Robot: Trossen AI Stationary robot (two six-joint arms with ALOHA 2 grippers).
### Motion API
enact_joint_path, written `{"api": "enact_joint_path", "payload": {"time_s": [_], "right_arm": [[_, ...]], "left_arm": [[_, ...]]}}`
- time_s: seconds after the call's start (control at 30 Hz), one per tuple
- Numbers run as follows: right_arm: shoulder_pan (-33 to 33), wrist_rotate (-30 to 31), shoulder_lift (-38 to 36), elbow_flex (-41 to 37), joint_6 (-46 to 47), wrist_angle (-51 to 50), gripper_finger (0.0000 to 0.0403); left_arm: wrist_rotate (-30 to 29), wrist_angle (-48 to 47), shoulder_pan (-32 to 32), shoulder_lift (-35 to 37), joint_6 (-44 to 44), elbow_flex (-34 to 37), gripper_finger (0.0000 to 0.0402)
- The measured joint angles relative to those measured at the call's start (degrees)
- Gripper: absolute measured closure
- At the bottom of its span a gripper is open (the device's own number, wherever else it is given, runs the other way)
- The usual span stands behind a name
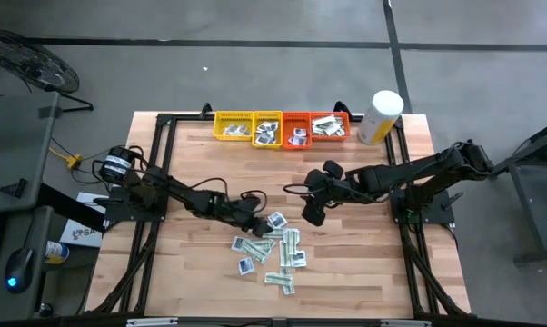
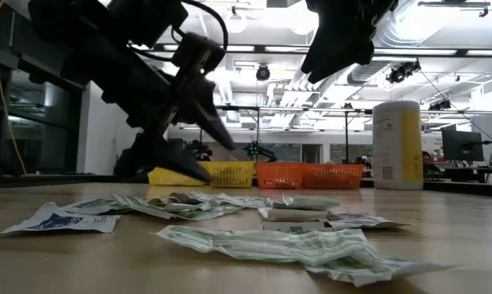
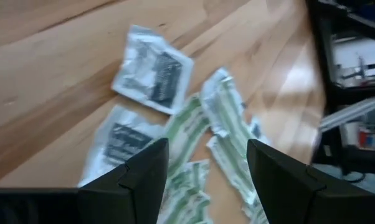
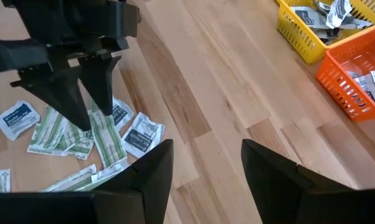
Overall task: Pick & Place First Aid Supplies
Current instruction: Put the green pad into the right orange bin
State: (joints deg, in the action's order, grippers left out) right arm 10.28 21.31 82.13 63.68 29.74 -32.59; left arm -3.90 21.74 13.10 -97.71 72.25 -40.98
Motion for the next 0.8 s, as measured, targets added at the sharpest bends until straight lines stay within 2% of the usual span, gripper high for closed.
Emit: {"api": "enact_joint_path", "payload": {"time_s": [0.2, 0.67, 0.8], "right_arm": [[0.00, 0.01, 0.00, 0.00, -0.13, -0.36, 0.0220], [0.00, 0.01, 0.00, 0.00, 0.21, -0.73, 0.0220], [0.00, 0.01, 0.00, 0.00, 0.42, -0.64, 0.0220]], "left_arm": [[0.63, -7.29, 0.00, 0.00, 0.00, -0.66, 0.0186], [1.99, -7.78, 0.02, 0.02, 0.45, -0.66, 0.0186], [5.16, -7.85, 0.02, 0.02, 1.67, -0.66, 0.0186]]}}
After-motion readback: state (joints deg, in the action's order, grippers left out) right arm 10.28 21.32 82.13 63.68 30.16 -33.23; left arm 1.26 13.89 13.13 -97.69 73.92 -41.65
